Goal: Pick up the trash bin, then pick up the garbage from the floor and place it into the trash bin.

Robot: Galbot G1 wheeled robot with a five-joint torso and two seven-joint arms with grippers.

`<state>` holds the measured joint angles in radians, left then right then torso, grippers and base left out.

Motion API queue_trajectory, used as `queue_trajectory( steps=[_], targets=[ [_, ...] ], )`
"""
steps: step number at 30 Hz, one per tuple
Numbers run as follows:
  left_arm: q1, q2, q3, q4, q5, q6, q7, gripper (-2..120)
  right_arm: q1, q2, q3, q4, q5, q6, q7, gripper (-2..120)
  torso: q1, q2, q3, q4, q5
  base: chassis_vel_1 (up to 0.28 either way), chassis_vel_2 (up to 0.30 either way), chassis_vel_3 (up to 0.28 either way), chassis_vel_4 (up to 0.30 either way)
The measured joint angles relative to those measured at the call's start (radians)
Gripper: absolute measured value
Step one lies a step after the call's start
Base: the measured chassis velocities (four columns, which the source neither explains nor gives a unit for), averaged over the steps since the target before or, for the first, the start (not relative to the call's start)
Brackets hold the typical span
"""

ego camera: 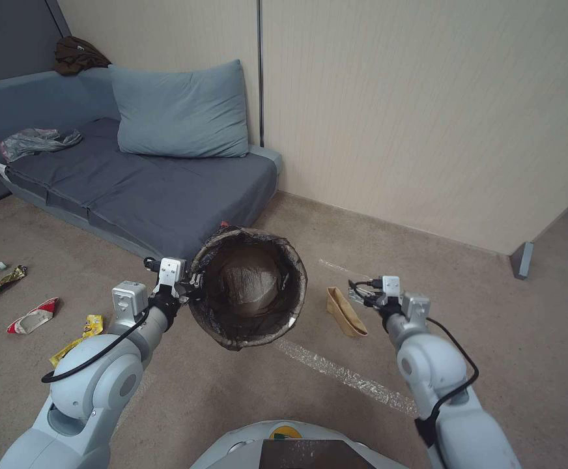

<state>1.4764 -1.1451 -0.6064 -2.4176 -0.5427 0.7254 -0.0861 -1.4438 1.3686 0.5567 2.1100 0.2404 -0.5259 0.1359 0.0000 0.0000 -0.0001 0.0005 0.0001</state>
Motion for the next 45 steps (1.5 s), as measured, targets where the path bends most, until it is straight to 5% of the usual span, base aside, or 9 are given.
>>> queue_trajectory(
  steps=[3,8,20,45],
  targets=[
    [-0.007,-0.001,0.005,0.005,0.001,0.004,0.0,0,0.099,-0.071,-0.001,-0.034,0.251,-0.207,0.055,100,0.0,0.0,0.0,0.0,0.0002,0.0,0.0,0.0,0.0],
    [-0.004,0.004,0.007,-0.005,-0.01,0.009,-0.022,0,0.195,-0.137,-0.051,-0.175,0.346,-0.23,0.074,100,0.0,0.0,0.0,-0.0006,0.0001,0.0,0.0,0.0,0.0],
    [-0.002,0.0,0.002,-0.024,-0.015,0.01,-0.027,0,0.277,-0.124,-0.209,-0.391,0.384,-0.216,0.138,100,0.0,0.0,0.0,-0.0005,-0.0001,0.0,0.0,0.0,0.0],
    [-0.012,0.003,-0.001,-0.01,-0.012,0.01,-0.014,0,0.298,-0.108,-0.202,-0.516,0.305,-0.212,0.145,100,0.0,0.0,0.0,-0.0005,-0.0001,0.0,0.0,0.0,0.0]
  ],
)
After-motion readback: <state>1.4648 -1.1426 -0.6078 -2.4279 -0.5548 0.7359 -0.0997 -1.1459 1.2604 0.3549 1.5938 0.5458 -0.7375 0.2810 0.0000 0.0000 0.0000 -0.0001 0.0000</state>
